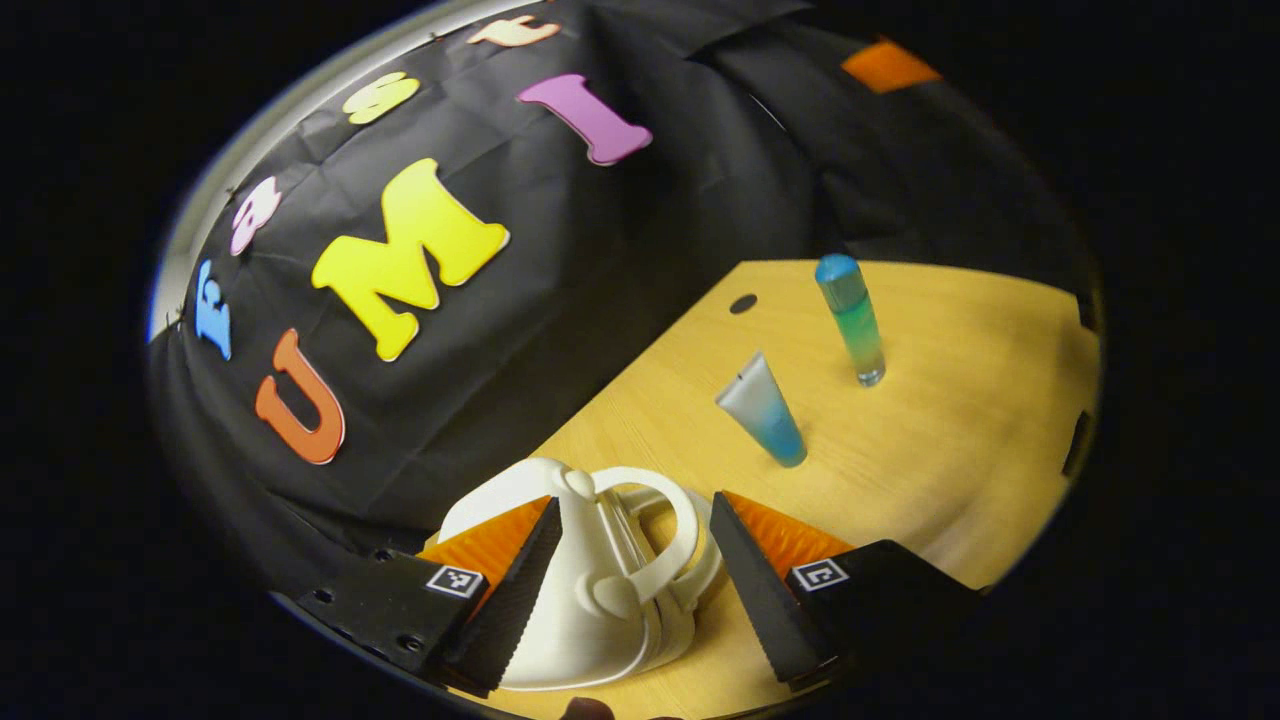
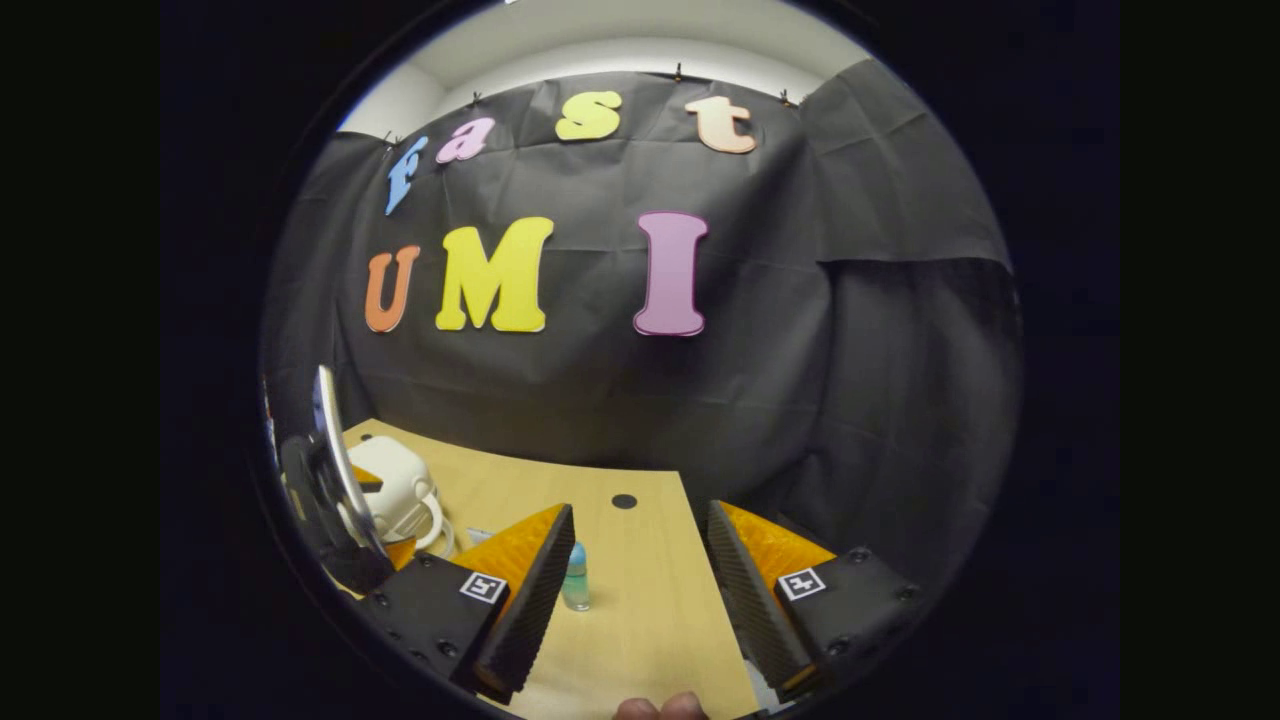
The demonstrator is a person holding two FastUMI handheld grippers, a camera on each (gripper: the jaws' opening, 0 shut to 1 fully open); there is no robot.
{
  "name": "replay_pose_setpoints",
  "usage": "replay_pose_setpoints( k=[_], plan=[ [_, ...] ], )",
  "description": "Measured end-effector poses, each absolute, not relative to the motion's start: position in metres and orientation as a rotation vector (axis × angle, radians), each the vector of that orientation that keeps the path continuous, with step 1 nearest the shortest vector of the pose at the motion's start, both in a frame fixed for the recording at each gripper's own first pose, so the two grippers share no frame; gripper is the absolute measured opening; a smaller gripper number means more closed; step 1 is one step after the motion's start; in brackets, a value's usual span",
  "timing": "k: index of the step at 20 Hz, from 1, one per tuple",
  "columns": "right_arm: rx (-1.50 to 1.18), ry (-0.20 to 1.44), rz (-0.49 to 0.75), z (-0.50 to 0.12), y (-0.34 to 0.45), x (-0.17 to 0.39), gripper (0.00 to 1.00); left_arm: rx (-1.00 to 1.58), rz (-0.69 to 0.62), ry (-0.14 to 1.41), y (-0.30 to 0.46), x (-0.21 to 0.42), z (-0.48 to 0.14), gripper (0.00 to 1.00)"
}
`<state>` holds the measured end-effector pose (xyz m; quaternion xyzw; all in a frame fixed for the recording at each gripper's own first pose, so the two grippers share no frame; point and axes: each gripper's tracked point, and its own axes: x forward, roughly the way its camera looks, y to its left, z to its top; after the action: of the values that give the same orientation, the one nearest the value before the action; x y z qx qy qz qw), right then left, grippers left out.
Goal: First open the suitcase, pack the skin care products into it, and then close the suitcase.
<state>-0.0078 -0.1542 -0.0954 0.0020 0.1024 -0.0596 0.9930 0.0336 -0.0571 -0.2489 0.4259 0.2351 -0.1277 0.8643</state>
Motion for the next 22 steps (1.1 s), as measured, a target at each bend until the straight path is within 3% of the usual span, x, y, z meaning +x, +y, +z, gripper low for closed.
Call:
replay_pose_setpoints(
  k=[3, 7, 11, 12, 15, 16, 22],
  plan=[
    [0.003, 0.217, -0.134, -0.101, -0.162, -0.014, 0.80, 0.973, -0.266, 0.563, -0.046, 0.041, -0.272, 0.94],
    [0.022, 0.240, -0.159, -0.111, -0.170, -0.021, 0.78, 1.026, -0.243, 0.633, -0.034, 0.055, -0.285, 0.81],
    [0.009, 0.231, -0.177, -0.111, -0.174, -0.027, 0.80, 1.070, -0.239, 0.692, -0.030, 0.062, -0.300, 0.60],
    [0.013, 0.229, -0.186, -0.113, -0.177, -0.028, 0.80, 1.075, -0.241, 0.701, -0.031, 0.061, -0.304, 0.45],
    [0.032, 0.230, -0.218, -0.117, -0.181, -0.032, 0.80, 1.084, -0.242, 0.693, -0.034, 0.063, -0.302, 0.41],
    [0.036, 0.230, -0.225, -0.118, -0.182, -0.033, 0.80, 1.085, -0.244, 0.685, -0.036, 0.063, -0.302, 0.32],
    [0.071, 0.239, -0.250, -0.125, -0.178, -0.038, 0.80, 1.002, -0.218, 0.587, -0.042, 0.064, -0.264, 0.06]
  ],
)
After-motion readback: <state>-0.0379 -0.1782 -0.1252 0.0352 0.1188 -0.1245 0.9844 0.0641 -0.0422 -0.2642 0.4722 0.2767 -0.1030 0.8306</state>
